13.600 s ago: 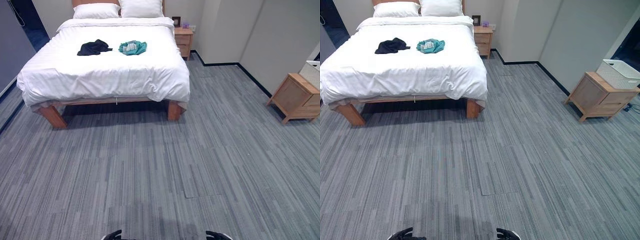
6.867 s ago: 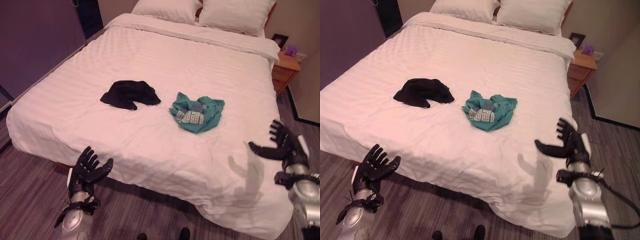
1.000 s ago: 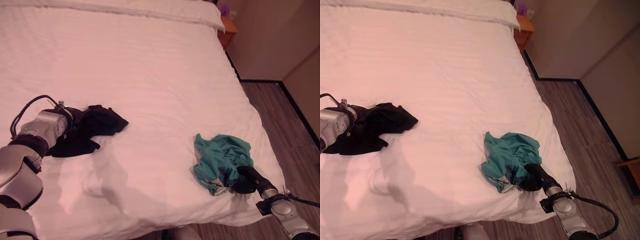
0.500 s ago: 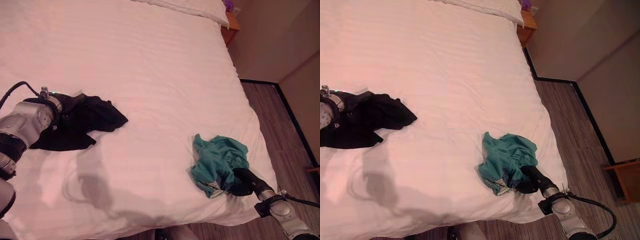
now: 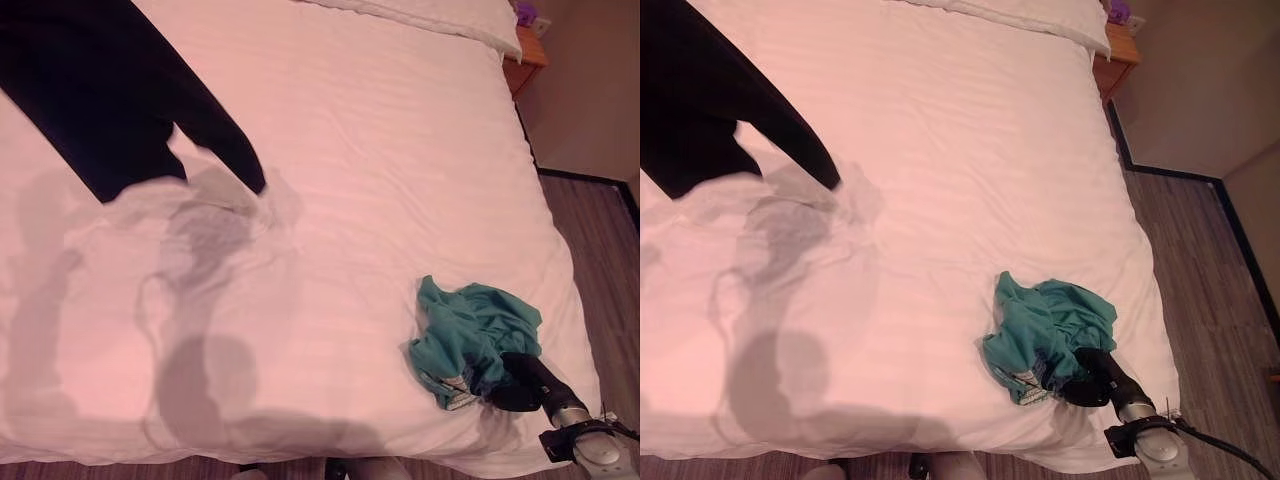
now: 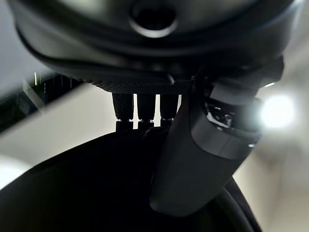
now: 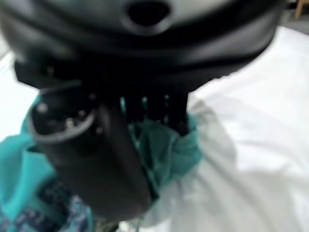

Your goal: Pick up bed clothes into laundry basket.

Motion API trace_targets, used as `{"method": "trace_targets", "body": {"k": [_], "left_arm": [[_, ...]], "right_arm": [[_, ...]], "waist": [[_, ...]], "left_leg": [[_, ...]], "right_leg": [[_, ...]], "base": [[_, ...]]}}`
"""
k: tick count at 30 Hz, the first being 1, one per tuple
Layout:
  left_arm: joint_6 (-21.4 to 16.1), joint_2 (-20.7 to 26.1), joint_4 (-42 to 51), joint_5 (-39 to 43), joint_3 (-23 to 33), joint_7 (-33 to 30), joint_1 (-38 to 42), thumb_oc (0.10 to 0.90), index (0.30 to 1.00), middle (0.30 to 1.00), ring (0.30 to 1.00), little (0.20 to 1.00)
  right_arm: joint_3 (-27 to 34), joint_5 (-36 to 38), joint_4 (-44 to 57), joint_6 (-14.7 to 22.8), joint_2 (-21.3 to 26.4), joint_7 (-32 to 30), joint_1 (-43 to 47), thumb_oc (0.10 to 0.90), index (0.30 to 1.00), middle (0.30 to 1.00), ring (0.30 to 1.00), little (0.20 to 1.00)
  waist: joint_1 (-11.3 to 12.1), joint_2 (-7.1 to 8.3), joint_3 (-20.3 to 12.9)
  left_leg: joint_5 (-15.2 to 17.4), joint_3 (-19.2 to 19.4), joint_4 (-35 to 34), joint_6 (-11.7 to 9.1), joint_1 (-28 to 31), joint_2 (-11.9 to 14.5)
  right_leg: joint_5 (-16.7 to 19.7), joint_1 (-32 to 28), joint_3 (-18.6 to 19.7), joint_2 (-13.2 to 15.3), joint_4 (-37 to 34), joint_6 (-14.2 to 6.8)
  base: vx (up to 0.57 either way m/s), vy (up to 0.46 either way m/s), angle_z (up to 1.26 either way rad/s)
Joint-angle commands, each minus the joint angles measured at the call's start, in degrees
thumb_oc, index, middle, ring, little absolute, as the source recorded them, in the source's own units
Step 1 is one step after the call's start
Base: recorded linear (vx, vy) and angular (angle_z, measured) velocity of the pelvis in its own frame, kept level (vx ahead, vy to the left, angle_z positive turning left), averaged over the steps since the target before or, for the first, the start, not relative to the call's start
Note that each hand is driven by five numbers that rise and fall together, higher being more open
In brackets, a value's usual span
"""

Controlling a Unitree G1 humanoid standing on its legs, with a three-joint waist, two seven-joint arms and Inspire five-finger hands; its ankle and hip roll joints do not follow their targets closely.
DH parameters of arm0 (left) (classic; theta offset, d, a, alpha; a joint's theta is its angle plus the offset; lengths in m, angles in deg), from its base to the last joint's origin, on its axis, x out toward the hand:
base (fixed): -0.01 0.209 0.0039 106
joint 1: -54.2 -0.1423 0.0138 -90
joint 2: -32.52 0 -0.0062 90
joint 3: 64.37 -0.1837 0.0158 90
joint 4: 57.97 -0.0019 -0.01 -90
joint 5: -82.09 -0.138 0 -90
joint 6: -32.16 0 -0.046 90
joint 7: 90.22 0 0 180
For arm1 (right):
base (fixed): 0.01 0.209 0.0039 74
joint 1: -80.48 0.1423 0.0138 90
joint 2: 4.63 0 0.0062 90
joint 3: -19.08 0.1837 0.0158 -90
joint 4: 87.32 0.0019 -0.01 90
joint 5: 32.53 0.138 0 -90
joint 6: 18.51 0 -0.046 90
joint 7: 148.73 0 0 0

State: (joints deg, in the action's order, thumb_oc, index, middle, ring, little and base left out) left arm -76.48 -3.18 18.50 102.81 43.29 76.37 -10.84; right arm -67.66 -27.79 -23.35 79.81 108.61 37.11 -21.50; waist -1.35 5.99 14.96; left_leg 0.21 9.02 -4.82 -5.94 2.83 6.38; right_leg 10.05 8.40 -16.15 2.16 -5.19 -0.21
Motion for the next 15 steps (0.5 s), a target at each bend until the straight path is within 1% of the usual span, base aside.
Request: {"method": "trace_targets", "body": {"k": [1, 2, 3, 4, 5, 6, 7, 8, 9, 10, 12, 13, 15], "left_arm": [[-5.24, 2.50, 1.28, 1.21, 4.00, -5.94, 2.50, 0.400, 0.300, 0.300, 0.300, 0.300], [-5.37, 1.83, 2.79, 0.48, 5.93, -7.17, 0.21, 0.400, 0.300, 0.300, 0.300, 0.300], [-6.08, -0.94, 5.71, 0.04, 9.07, -9.09, -3.03, 0.400, 0.300, 0.300, 0.300, 0.300], [-6.76, -4.44, 8.48, 0.72, 12.61, -9.93, -6.35, 0.400, 0.300, 0.300, 0.300, 0.300], [-8.23, -11.93, 12.82, 3.58, 16.18, -10.25, -9.95, 0.400, 0.300, 0.300, 0.300, 0.300], [-8.50, -16.88, 14.16, 5.17, 15.77, -10.62, -11.27, 0.400, 0.300, 0.300, 0.300, 0.300], [-7.62, -18.95, 14.96, 4.73, 15.74, -10.40, -13.09, 0.400, 0.300, 0.300, 0.300, 0.300], [-6.98, -21.79, 16.68, 4.71, 15.63, -10.03, -15.01, 0.400, 0.300, 0.300, 0.300, 0.300], [-6.11, -25.03, 18.56, 4.95, 15.05, -9.94, -16.86, 0.400, 0.300, 0.300, 0.300, 0.300], [-6.49, -28.08, 19.38, 5.62, 14.84, -9.77, -17.72, 0.400, 0.300, 0.300, 0.300, 0.300], [-5.60, -34.59, 22.28, 7.62, 12.82, -8.46, -19.35, 0.400, 0.300, 0.300, 0.300, 0.300], [-5.07, -36.34, 23.46, 8.39, 12.58, -7.39, -20.28, 0.400, 0.300, 0.300, 0.300, 0.300], [-3.91, -36.99, 25.86, 8.47, 11.91, -5.53, -21.32, 0.400, 0.300, 0.300, 0.300, 0.300]], "right_arm": [[1.42, 2.69, 7.30, 2.53, -1.70, -5.04, 5.88, 0.400, 0.300, 0.300, 0.300, 0.300], [3.71, 4.60, 7.97, 2.97, -2.34, -6.46, 6.16, 0.400, 0.300, 0.300, 0.300, 0.300], [6.85, 6.98, 9.39, 3.55, -3.37, -8.48, 6.98, 0.400, 0.300, 0.300, 0.300, 0.300], [9.49, 7.81, 11.42, 4.05, -3.86, -9.77, 7.00, 0.400, 0.300, 0.300, 0.300, 0.300], [12.23, 10.42, 14.17, 4.70, -4.90, -11.83, 8.02, 0.400, 0.300, 0.300, 0.300, 0.300], [14.14, 12.60, 16.07, 5.50, -5.90, -13.55, 9.66, 0.400, 0.300, 0.300, 0.300, 0.300], [16.15, 13.45, 17.76, 5.98, -5.69, -14.32, 10.43, 0.400, 0.300, 0.300, 0.300, 0.300], [17.86, 14.72, 21.17, 6.25, -5.84, -15.57, 11.88, 0.400, 0.300, 0.300, 0.300, 0.300], [19.31, 15.35, 25.16, 6.48, -6.03, -16.81, 13.23, 0.400, 0.300, 0.300, 0.300, 0.300], [20.76, 15.92, 25.75, 7.02, -6.08, -17.32, 14.07, 0.400, 0.300, 0.300, 0.300, 0.300], [23.55, 15.95, 28.33, 7.57, -4.51, -19.13, 15.95, 0.400, 0.300, 0.300, 0.300, 0.300], [24.83, 15.44, 29.61, 7.62, -2.96, -19.56, 15.75, 0.400, 0.300, 0.300, 0.300, 0.300], [28.96, 14.35, 31.52, 7.32, 1.60, -20.37, 16.26, 0.400, 0.300, 0.300, 0.300, 0.300]], "waist": [[3.96, -3.77, -6.60], [4.38, -3.84, -6.94], [4.72, -3.75, -7.29], [4.84, -3.77, -7.51], [4.72, -3.87, -7.88], [4.49, -3.73, -8.29], [4.37, -3.94, -8.52], [4.46, -4.11, -8.77], [4.43, -4.38, -8.72], [4.43, -4.05, -9.03], [4.22, -4.13, -9.73], [4.25, -4.43, -9.92], [3.70, -4.18, -10.55]], "left_leg": [[-1.90, -4.46, -0.18, -0.05, -3.41, -1.59], [-1.48, -4.76, -0.18, -0.06, -3.01, -1.53], [-1.39, -5.19, -0.18, 0.06, -2.79, -1.64], [-1.20, -5.35, -0.18, 0.16, -2.58, -1.72], [-1.27, -5.51, -0.18, 0.44, -2.33, -1.98], [-0.67, -5.57, -0.18, 0.60, -1.82, -2.04], [-0.93, -5.58, -0.18, 0.84, -1.78, -2.31], [-0.26, -5.62, -0.18, 0.98, -1.22, -2.51], [-0.50, -5.76, -0.18, 1.27, -1.04, -2.78], [-0.43, -5.81, -0.18, 1.42, -0.96, -2.94], [-0.15, -5.96, -0.18, 1.73, -0.55, -3.33], [-0.09, -6.18, -0.18, 1.84, -0.35, -3.54], [0.66, -6.42, -0.18, 1.98, 0.32, -3.71]], "right_leg": [[-6.81, -10.40, -2.12, 6.10, 0.19, -10.26], [-7.25, -10.97, -2.35, 6.06, 0.19, -10.23], [-7.42, -11.38, -2.48, 6.02, 0.19, -10.08], [-7.65, -11.73, -2.61, 6.11, 0.19, -10.01], [-7.69, -12.12, -2.66, 6.38, 0.19, -9.75], [-8.14, -12.83, -2.63, 6.49, 0.19, -9.58], [-7.79, -13.03, -2.67, 6.72, 0.19, -9.33], [-8.20, -13.75, -2.49, 6.82, 0.19, -9.24], [-7.83, -14.05, -2.45, 7.04, 0.19, -9.00], [-7.80, -14.23, -2.56, 7.17, 0.19, -8.84], [-7.94, -14.95, -2.88, 7.52, 0.24, -8.63], [-8.06, -15.26, -2.95, 7.58, 0.31, -8.55], [-8.47, -16.09, -2.79, 7.71, 0.62, -8.53]], "base": [[0.05, -0.021, 0.28], [0.07, -0.027, 0.27], [0.06, -0.013, 0.15], [0.03, 0.001, 0.15], [0.04, 0.002, 0.14], [0.02, 0.017, 0.13], [0.05, 0.011, 0.05], [-0.01, 0.030, 0.04], [0.00, 0.000, 0.00], [-0.03, 0.031, 0.04], [0.01, 0.029, 0.13], [0.02, 0.024, 0.22], [0.03, 0.016, 0.26]]}}
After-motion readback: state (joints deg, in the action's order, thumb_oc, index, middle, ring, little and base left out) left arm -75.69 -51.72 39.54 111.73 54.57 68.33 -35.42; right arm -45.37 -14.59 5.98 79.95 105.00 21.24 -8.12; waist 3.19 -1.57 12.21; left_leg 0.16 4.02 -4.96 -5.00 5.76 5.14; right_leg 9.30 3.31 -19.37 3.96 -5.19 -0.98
